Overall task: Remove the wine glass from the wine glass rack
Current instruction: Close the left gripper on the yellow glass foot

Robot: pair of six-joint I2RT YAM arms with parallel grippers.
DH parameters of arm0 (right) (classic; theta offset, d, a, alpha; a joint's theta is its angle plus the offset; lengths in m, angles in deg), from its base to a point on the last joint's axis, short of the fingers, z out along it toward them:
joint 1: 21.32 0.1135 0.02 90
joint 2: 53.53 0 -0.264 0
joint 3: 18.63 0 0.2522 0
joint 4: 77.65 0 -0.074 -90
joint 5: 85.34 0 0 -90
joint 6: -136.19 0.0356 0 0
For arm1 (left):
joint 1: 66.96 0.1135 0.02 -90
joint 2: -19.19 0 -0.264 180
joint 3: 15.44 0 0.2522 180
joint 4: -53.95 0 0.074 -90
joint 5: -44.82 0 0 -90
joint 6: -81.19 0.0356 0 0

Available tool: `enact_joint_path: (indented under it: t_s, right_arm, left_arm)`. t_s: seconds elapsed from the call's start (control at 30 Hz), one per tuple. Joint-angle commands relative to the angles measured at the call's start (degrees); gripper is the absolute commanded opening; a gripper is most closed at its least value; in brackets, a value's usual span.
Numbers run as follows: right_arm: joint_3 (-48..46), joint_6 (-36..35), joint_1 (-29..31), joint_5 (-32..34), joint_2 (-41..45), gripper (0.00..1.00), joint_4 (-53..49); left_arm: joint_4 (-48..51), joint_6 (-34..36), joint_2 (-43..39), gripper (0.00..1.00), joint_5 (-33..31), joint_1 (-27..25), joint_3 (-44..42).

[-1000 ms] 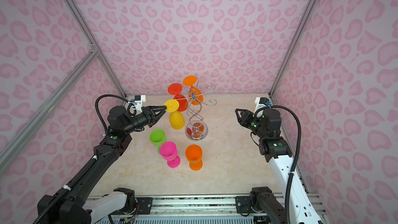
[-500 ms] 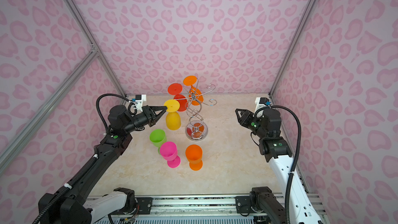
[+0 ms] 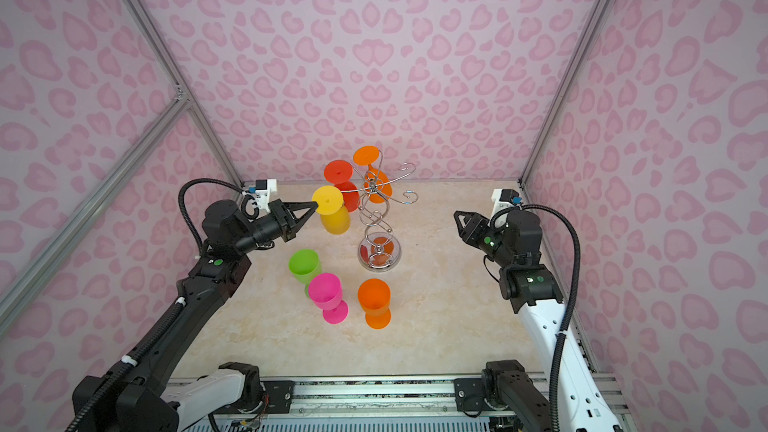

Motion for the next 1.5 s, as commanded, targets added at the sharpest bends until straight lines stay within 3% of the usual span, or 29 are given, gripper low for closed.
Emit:
enact_joint_path:
  t_s: [0.0, 0.73, 1.47]
  right_arm:
    - [-0.47, 0.15, 0.01, 0.29, 0.14, 0.40, 2.16]
    - [-1.00, 0.68, -0.15, -0.06, 0.01, 0.40, 3.03]
    - [-1.41, 0.68, -0.25, -0.69, -0.80, 0.40, 3.80]
  left_arm:
    - [-2.83, -0.97, 0.64, 0.03, 1.28, 0.06, 1.47]
    - [-3.62, -2.11, 4.74, 0.02, 1.73, -0.48, 4.39]
    - [-0.86, 1.72, 7.74, 0.02, 2.43, -5.45, 7.56]
